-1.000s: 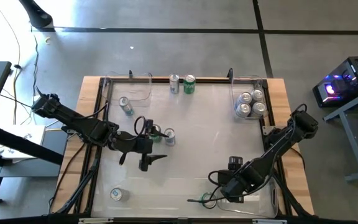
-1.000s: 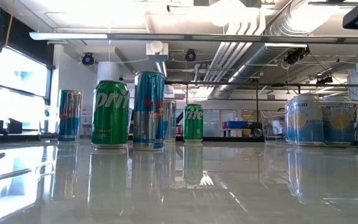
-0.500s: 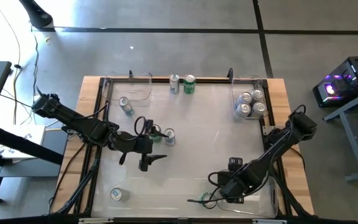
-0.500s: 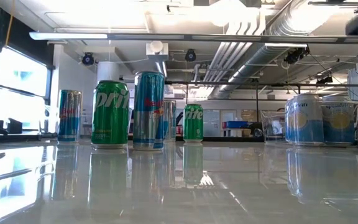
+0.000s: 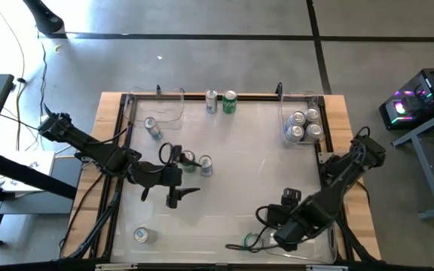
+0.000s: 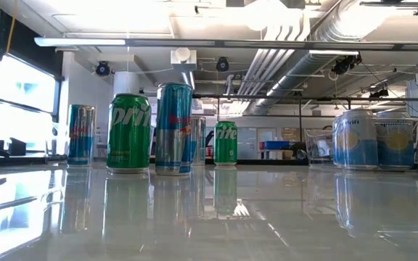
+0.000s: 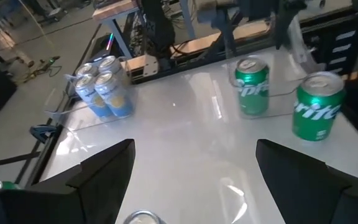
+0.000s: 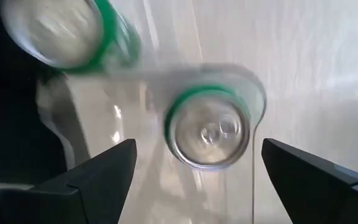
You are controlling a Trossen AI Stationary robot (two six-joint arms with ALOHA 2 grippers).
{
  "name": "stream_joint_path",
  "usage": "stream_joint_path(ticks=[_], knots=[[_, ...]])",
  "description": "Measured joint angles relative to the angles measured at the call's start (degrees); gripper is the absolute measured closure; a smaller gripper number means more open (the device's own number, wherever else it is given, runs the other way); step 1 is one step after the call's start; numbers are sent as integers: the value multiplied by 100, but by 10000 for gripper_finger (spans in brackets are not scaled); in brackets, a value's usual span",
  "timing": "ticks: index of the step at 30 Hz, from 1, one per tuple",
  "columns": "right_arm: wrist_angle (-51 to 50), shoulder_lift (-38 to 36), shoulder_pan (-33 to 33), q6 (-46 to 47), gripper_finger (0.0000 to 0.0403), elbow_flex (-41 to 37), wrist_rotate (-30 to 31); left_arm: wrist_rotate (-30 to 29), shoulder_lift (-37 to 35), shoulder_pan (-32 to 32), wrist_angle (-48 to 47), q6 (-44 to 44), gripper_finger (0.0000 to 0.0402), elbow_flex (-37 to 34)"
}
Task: Sort soda cans
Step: Put the middle right green soda can into the bottom transparent bin, then put the bottom green soda can into the bottom transparent bin
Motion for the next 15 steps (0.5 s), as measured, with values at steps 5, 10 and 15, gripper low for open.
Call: stream_joint_path(ticks=[5, 10, 15], knots=[[93, -12, 243, 462, 60, 631, 1263, -294, -109, -284, -356, -414, 73, 4], [1293, -10, 304, 675, 59, 486, 2011, -1022, -149, -549, -1034, -1046, 73, 4], [2497, -8, 159, -187, 59, 17, 1475, -1309, -145, -663, -1227, -1306, 73, 4]])
